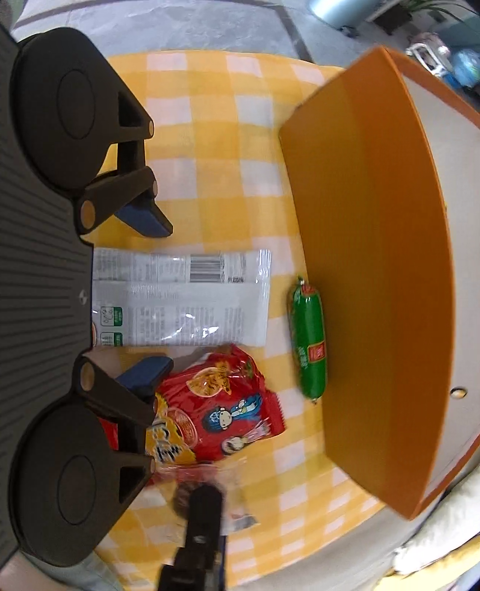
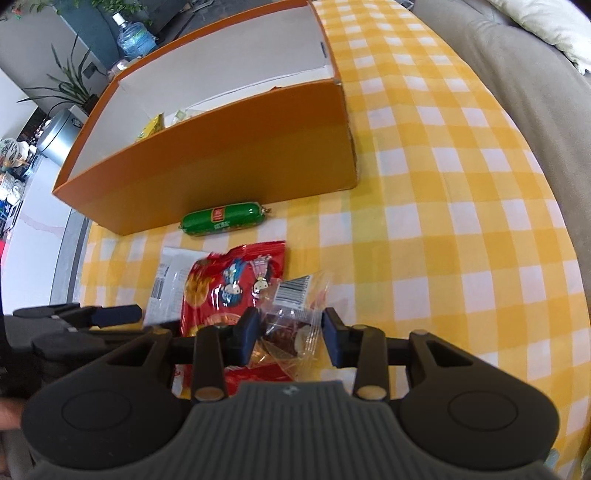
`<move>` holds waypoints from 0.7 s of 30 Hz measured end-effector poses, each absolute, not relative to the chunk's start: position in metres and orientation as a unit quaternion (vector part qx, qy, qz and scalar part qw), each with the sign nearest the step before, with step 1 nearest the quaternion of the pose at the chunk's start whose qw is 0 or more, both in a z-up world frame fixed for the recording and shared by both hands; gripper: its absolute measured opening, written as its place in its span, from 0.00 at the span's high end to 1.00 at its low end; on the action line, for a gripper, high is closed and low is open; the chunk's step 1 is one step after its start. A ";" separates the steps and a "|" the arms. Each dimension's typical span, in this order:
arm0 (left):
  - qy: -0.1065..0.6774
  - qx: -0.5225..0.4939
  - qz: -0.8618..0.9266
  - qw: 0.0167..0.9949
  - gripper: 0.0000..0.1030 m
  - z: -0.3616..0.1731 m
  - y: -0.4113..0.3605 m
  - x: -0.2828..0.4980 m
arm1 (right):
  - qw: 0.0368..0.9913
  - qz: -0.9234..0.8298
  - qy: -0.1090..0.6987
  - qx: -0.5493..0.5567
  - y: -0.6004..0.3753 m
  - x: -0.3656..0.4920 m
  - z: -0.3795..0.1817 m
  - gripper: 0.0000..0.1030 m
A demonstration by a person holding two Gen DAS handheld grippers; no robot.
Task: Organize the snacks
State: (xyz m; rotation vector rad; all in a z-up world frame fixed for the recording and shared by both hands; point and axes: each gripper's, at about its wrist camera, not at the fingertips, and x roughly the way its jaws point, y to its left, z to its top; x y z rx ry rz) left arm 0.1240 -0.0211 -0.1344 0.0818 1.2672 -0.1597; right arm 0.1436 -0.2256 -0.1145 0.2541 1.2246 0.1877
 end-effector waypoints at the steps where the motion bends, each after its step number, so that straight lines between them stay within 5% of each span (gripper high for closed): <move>1: 0.591 0.045 -0.073 0.802 0.14 -0.136 -0.024 0.123 | 0.806 0.086 0.573 0.121 -0.226 0.145 -0.115 0.65; 7: 0.586 0.046 -0.053 0.807 0.13 -0.137 -0.026 0.122 | 0.803 0.081 0.577 0.124 -0.226 0.149 -0.120 0.65; 11: 0.578 0.035 -0.049 0.814 0.44 -0.132 -0.020 0.120 | 0.804 0.081 0.576 0.125 -0.226 0.150 -0.120 0.65; 21: 0.553 -0.016 -0.036 0.832 0.48 -0.102 0.000 0.113 | 0.811 0.075 0.570 0.111 -0.225 0.150 -0.113 0.65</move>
